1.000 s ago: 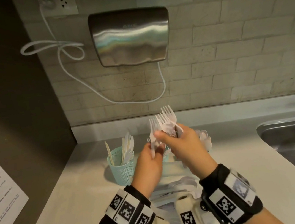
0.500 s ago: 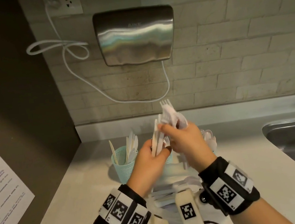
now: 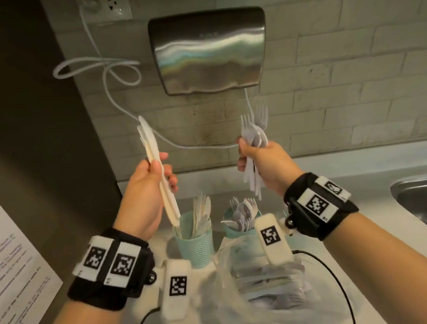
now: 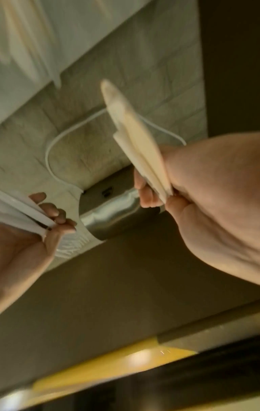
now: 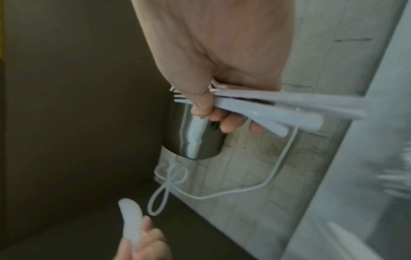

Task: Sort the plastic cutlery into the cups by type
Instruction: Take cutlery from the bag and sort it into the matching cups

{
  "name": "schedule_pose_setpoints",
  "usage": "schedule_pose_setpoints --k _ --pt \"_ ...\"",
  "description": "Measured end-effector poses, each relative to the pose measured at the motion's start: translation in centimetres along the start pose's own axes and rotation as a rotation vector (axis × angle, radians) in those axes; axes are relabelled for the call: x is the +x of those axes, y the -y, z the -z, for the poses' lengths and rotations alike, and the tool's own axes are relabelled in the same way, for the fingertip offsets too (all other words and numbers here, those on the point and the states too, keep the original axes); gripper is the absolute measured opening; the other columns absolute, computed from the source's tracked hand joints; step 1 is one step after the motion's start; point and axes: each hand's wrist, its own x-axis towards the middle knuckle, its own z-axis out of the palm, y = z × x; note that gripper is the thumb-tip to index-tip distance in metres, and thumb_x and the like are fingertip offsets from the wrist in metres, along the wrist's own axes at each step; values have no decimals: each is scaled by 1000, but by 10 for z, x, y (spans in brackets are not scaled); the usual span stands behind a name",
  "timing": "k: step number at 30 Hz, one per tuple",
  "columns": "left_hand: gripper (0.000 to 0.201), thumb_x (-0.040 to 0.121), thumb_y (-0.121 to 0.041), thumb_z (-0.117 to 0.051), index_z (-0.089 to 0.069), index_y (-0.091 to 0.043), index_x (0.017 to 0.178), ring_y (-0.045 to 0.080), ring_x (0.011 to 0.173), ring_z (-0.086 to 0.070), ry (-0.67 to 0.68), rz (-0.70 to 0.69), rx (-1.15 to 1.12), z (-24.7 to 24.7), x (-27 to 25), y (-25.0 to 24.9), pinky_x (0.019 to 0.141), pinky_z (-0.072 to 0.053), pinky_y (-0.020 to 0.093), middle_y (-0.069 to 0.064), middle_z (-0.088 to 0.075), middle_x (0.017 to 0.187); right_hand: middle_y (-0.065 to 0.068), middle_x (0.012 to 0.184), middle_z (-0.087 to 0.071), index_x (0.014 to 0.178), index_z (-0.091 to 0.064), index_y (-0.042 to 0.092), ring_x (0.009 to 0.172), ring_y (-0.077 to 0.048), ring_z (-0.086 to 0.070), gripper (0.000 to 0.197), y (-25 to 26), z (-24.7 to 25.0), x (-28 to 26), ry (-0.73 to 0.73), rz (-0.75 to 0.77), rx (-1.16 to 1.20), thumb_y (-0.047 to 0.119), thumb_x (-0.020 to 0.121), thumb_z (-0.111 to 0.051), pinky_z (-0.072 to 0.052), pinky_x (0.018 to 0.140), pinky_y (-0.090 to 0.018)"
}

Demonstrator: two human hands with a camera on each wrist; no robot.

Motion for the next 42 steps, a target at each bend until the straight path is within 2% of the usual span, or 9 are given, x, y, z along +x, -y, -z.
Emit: schedule_pose_setpoints --k 6,9,14,18,25,28,33,39,42 --pt "21 102 -14 -30 -50 -17 106 10 74 -49 -119 -75 217 8 29 58 90 -37 31 -1 -49 76 0 68 -46 101 -56 13 58 -13 -41 12 -46 -8 15 -49 -1 -114 18 91 -60 -41 55 -21" --pt "23 101 -18 -33 -52 -29 97 12 80 -51 -92 -68 305 12 35 86 92 -39 33 -2 -51 79 -2 64 -45 88 -54 10 55 -14 -40 10 -65 -7 15 -62 16 -119 15 89 -63 -39 49 -16" --pt "22 100 -12 -34 -48 -28 94 13 88 -54 -14 52 363 16 36 115 90 -41 32 0 -56 87 -5 63 -48 85 -58 8 45 -6 -44 10 -78 -5 11 -1 -75 -129 14 87 -66 -39 44 -11" --pt "16 99 -12 -35 -46 -18 110 13 87 -55 39 167 501 24 34 127 78 -45 26 0 -57 93 -6 68 -55 91 -64 6 59 -13 -52 11 -79 -1 12 27 -202 -85 15 85 -68 -48 56 -18" --pt "31 94 -7 -46 -42 -12 124 22 102 -52 137 286 801 24 30 129 91 -39 35 3 -53 107 -11 82 -66 95 -63 9 79 -23 -63 15 -80 1 18 31 -249 -33 6 82 -70 -54 75 -30" --pt "42 91 -5 -52 -38 -11 130 24 109 -52 127 301 757 23 30 127 96 -37 35 5 -53 116 -11 90 -67 104 -59 12 82 -23 -66 30 -80 1 12 13 -208 -50 1 79 -71 -54 70 -25" --pt "43 88 -5 -56 -41 -12 129 19 94 -54 100 268 757 24 29 126 87 -39 28 1 -54 94 -12 95 -65 121 -47 5 83 -22 -64 57 -80 0 12 -38 -156 -144 4 72 -77 -51 69 -26" --pt "32 90 -14 -57 -46 -14 120 10 79 -56 89 214 740 25 29 125 81 -43 26 -5 -56 89 -8 94 -59 119 -53 5 72 -10 -56 45 -78 0 6 -30 -157 -208 2 78 -72 -45 47 -8" --pt "30 89 -16 -59 -48 -15 117 11 81 -59 92 214 732 28 32 127 82 -48 30 -7 -56 85 -12 105 -60 119 -55 7 71 -11 -57 47 -80 -1 5 -15 -190 -279 7 77 -75 -45 51 -14"
